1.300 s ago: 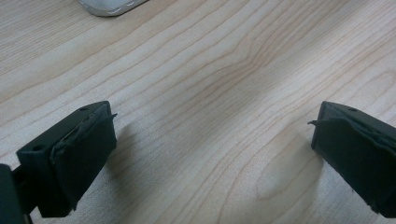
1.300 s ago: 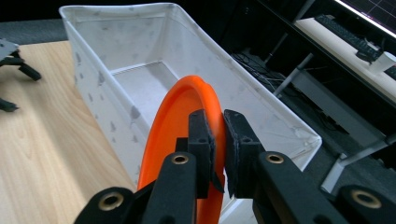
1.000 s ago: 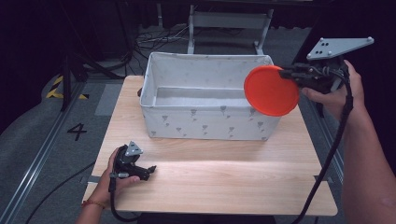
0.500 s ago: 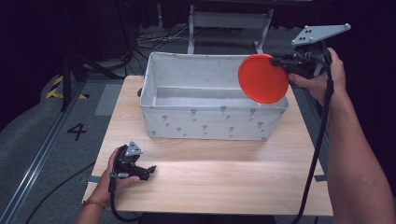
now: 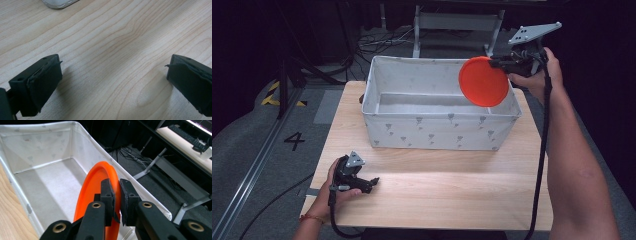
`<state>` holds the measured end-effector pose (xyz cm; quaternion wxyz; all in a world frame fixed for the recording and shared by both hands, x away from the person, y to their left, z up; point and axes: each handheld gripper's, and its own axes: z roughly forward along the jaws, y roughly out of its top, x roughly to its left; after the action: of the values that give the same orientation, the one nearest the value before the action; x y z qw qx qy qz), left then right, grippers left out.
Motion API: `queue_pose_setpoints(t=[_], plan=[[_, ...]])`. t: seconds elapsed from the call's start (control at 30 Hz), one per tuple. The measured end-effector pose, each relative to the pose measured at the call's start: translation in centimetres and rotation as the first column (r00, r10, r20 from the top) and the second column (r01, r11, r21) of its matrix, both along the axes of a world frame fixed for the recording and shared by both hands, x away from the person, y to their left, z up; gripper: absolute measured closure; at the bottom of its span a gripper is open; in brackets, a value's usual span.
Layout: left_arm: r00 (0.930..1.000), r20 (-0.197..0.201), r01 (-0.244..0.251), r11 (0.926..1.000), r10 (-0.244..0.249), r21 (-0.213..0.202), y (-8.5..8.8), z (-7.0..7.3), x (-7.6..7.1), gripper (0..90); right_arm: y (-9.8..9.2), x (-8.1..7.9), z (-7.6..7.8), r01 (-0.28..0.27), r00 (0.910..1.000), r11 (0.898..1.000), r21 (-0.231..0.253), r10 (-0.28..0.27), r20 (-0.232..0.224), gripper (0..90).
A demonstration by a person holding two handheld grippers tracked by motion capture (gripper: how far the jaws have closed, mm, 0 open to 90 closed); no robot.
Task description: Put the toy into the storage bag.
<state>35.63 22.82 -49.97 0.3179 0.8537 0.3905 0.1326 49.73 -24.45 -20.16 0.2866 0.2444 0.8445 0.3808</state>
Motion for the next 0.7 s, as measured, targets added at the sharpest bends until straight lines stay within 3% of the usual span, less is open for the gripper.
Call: queue_pose_setpoints(t=[0.27,0.47,0.7], plan=[[1.0,0.0,0.0,1.0,0.0,0.0,0.0,0.0,0.0,0.3,0.3,1.5,-1.3,-0.071,0.9971,0.997,-0.02,0.071,-0.027,82.2],[1.0,-0.003,0.0,1.0,0.0,-0.002,0.0,0.0,0.0,0.3,0.6,2.8,-2.5,-0.151,0.9868,0.981,-0.118,0.142,-0.076,82.1],[1.0,-0.004,-0.002,1.0,0.002,-0.005,0.0,0.0,0.0,0.4,0.7,4.1,-4.3,-0.214,0.9699,0.966,-0.148,0.192,-0.151,82.1]])
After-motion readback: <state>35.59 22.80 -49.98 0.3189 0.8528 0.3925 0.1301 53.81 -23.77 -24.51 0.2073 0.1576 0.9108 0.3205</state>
